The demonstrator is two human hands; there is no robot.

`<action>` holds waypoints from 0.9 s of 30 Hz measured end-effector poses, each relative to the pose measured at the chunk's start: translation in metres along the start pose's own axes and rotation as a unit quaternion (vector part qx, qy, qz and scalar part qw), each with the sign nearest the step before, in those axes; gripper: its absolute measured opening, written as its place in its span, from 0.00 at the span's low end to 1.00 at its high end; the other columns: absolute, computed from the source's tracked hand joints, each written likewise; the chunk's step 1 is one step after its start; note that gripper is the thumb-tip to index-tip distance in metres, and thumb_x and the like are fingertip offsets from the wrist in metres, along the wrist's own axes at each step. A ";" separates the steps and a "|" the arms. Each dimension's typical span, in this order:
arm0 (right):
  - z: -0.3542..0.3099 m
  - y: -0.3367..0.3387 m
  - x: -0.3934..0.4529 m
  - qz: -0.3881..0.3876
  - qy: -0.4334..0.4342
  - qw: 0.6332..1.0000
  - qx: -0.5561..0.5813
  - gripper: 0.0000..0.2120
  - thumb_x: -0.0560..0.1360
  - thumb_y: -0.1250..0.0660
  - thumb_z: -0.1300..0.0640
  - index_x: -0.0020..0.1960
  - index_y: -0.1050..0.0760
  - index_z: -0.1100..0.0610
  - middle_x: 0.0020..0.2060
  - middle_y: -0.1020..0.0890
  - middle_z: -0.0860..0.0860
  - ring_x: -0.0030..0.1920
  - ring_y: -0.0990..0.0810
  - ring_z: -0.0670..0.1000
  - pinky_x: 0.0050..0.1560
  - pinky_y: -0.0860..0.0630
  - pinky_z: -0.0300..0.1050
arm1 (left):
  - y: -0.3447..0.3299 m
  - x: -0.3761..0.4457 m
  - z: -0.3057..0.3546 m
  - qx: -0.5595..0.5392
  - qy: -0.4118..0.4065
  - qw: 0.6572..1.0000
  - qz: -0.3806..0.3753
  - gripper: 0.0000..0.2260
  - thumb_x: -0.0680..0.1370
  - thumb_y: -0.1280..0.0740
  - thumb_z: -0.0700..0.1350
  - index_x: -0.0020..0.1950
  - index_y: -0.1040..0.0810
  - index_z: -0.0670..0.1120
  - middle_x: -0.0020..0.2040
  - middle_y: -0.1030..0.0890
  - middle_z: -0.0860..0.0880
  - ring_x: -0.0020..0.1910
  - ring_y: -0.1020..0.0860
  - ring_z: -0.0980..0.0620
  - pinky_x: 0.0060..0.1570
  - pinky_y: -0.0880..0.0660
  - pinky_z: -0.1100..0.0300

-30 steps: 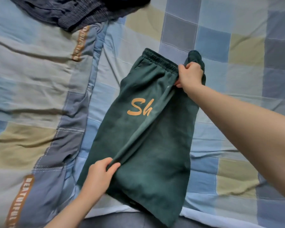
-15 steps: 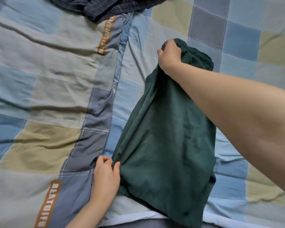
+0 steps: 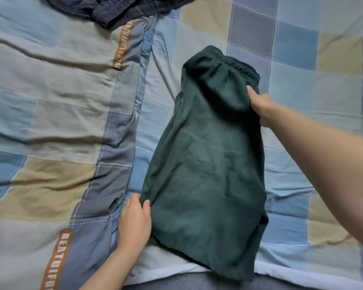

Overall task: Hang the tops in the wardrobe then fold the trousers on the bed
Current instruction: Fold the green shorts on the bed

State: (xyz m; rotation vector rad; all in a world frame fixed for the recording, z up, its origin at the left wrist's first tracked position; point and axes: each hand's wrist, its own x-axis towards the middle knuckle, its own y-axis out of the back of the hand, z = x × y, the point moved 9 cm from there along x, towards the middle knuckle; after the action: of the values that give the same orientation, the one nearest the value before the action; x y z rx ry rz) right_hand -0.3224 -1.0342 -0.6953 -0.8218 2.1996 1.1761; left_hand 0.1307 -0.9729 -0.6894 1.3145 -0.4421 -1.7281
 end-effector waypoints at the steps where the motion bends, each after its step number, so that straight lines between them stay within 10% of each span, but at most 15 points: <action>1: 0.001 -0.006 0.001 -0.028 0.017 0.999 0.016 0.35 0.71 0.33 0.38 0.68 0.32 0.61 0.60 0.24 0.54 0.56 0.23 0.56 0.62 0.26 0.51 | -0.001 0.000 -0.001 -0.001 0.006 1.000 0.001 0.06 0.81 0.38 0.43 0.50 0.28 0.40 0.48 0.21 0.36 0.51 0.24 0.35 0.44 0.34 0.48; 7: -0.047 0.018 0.005 0.087 0.149 0.985 0.012 0.13 0.74 0.39 0.60 0.56 0.23 0.58 0.49 0.20 0.54 0.51 0.21 0.54 0.57 0.23 0.50 | -0.017 -0.003 -0.009 -0.214 0.029 0.975 -0.053 0.09 0.82 0.39 0.42 0.46 0.24 0.40 0.43 0.18 0.44 0.47 0.21 0.41 0.49 0.27 0.48; 13: -0.095 0.037 0.008 0.086 0.205 0.975 -0.026 0.27 0.76 0.39 0.41 0.67 0.30 0.57 0.62 0.24 0.54 0.59 0.25 0.52 0.62 0.29 0.44 | -0.046 -0.016 0.009 -0.338 0.047 0.936 -0.087 0.16 0.83 0.40 0.43 0.44 0.27 0.31 0.39 0.24 0.43 0.40 0.27 0.50 0.42 0.31 0.54; 17: 0.026 0.054 0.003 0.050 0.062 0.997 0.014 0.37 0.59 0.46 0.23 0.50 0.31 0.54 0.48 0.26 0.55 0.46 0.27 0.54 0.37 0.31 0.44 | -0.049 -0.021 -0.013 -0.291 0.085 0.951 -0.057 0.17 0.83 0.43 0.44 0.43 0.26 0.33 0.38 0.27 0.45 0.41 0.30 0.50 0.42 0.33 0.54; 27: 0.252 0.033 -0.134 -0.067 0.057 0.996 0.013 0.11 0.74 0.32 0.49 0.47 0.27 0.57 0.43 0.19 0.51 0.47 0.21 0.52 0.48 0.24 0.50 | -0.045 -0.031 0.020 -0.284 0.079 0.951 -0.096 0.09 0.79 0.33 0.48 0.52 0.20 0.42 0.47 0.17 0.49 0.46 0.20 0.51 0.45 0.25 0.61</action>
State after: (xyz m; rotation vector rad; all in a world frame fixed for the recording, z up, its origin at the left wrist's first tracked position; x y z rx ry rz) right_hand -0.2158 -0.7683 -0.7114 -1.0302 2.2072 1.0565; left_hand 0.0946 -0.9285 -0.6965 1.0779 0.2751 -1.7137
